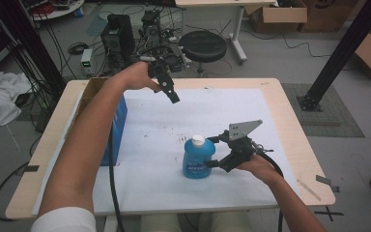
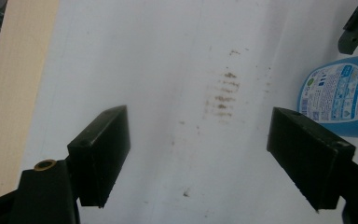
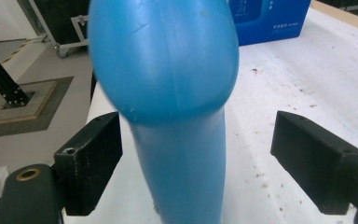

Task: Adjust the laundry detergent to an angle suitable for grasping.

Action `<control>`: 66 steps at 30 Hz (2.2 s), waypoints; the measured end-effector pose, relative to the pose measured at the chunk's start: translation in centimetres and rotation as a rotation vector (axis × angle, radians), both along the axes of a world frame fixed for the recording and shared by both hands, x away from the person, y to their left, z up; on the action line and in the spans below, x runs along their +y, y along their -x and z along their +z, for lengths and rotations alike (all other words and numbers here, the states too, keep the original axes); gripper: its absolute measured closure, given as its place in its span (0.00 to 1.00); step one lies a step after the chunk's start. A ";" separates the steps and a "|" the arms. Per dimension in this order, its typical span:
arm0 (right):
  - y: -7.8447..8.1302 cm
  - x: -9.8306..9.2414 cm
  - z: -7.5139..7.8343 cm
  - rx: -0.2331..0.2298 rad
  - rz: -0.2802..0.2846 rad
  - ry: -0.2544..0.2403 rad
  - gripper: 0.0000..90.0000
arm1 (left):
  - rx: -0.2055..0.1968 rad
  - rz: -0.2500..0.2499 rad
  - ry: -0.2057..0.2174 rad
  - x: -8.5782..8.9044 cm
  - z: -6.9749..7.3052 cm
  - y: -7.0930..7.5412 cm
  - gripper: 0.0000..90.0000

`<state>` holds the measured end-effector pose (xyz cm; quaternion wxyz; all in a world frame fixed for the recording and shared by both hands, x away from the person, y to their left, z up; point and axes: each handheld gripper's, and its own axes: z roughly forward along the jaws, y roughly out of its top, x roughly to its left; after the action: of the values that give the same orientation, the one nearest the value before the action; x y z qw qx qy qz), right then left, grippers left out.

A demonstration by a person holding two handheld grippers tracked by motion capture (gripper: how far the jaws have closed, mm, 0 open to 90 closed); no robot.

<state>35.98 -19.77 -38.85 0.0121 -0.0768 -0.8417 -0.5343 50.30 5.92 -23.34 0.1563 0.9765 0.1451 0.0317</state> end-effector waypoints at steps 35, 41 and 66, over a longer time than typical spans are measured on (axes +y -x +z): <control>-0.1 -11.9 5.5 0.064 -0.225 0.460 0.17 | -0.001 0.015 0.005 0.0 -0.1 0.9 0.24; -0.9 -12.4 6.4 0.103 -0.252 0.540 0.17 | -0.002 0.020 0.006 0.2 -0.1 1.1 0.24; -0.9 -12.2 6.9 0.074 -0.268 0.600 0.18 | -0.008 0.025 0.005 0.2 0.1 1.6 0.24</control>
<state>36.91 -31.92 -31.92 -0.0509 -0.2063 -0.9430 -0.2561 48.73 6.13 -23.28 0.1592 0.9740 0.1570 0.0373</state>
